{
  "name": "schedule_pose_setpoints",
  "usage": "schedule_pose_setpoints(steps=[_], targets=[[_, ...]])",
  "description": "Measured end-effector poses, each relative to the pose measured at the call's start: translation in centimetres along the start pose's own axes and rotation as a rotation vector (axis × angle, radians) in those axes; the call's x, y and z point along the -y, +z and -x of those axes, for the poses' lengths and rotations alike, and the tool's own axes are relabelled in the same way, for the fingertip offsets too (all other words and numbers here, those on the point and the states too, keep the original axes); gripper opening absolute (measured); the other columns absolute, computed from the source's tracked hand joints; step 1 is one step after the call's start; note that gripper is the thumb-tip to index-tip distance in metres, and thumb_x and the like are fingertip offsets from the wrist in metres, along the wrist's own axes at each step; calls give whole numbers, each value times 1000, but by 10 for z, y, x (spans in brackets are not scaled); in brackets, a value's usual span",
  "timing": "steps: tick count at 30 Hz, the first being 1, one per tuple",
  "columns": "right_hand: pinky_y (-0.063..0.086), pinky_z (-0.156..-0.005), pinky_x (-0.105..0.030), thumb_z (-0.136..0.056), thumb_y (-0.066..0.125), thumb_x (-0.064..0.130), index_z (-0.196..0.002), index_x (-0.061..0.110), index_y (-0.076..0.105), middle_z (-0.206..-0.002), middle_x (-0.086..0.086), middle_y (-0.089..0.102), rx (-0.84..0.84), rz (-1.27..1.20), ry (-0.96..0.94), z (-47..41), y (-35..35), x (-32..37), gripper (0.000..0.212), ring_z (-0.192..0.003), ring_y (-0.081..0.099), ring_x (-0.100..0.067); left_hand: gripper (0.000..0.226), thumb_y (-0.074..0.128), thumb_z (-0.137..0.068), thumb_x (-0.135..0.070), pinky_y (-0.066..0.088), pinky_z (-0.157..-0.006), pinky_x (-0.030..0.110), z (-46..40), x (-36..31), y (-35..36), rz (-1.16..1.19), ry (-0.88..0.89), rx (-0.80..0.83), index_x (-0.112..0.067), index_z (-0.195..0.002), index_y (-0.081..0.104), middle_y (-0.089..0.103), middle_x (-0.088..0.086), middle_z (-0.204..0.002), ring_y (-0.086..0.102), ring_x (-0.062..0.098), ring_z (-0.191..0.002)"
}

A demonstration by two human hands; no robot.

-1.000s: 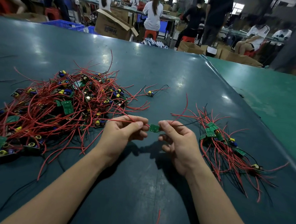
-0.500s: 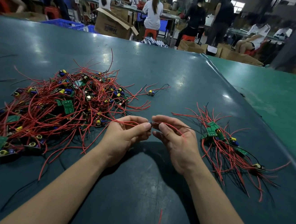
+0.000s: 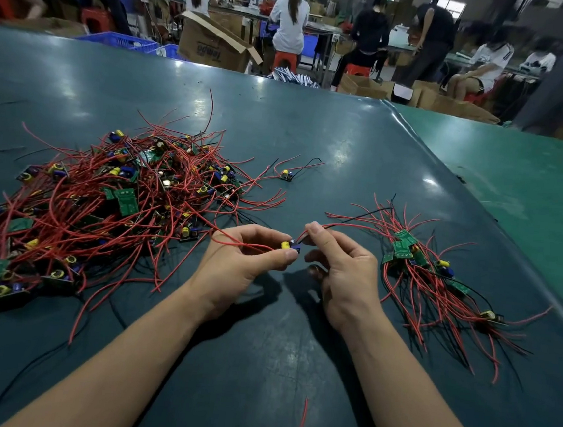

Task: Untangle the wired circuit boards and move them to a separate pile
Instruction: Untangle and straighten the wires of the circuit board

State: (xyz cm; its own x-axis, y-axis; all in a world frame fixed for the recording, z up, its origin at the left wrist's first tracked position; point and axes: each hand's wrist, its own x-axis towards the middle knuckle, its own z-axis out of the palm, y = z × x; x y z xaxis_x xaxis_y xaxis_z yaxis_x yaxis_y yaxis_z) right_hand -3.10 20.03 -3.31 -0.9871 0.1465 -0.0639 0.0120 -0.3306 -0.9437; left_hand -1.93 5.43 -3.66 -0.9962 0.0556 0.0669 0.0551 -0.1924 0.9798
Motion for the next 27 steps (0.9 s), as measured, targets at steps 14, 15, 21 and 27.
schedule_pose_setpoints(steps=[14, 15, 21, 27], targets=[[38, -39, -15, -86, 71, 12, -91, 14, 74, -70, -7, 73, -48, -93, 21, -12, -10, 6, 7, -43, 53, -7, 28, 86, -53, -22, 54, -67, 22, -1, -1, -4, 33, -57, 103, -15, -79, 79, 73, 11, -75, 65, 17, -68], [39, -39, -15, -86, 71, 11, -89, 14, 74, -70, -6, 73, -62, -20, -29, -12, -10, 5, 5, -44, 54, -8, 28, 86, -52, -23, 54, -68, 22, -2, 0, -4, 32, -56, 95, -15, -78, 79, 73, 11, -75, 65, 18, -68], [42, -42, -16, -82, 74, 4, -82, 15, 75, -72, -1, 75, -94, 188, -155, -13, -15, 5, 12, -53, 63, -8, 25, 85, -54, -22, 55, -68, 21, -2, 0, -4, -2, -57, 53, -14, -77, 78, 73, 10, -75, 66, 16, -68], [39, -40, -17, -86, 71, 9, -106, 17, 71, -71, -6, 74, -84, 71, -53, -16, -21, 9, 21, -41, 53, -10, 23, 85, -57, -21, 55, -68, 20, 0, -2, -5, -55, -80, 119, -16, -78, 78, 74, 8, -78, 67, 15, -69]])
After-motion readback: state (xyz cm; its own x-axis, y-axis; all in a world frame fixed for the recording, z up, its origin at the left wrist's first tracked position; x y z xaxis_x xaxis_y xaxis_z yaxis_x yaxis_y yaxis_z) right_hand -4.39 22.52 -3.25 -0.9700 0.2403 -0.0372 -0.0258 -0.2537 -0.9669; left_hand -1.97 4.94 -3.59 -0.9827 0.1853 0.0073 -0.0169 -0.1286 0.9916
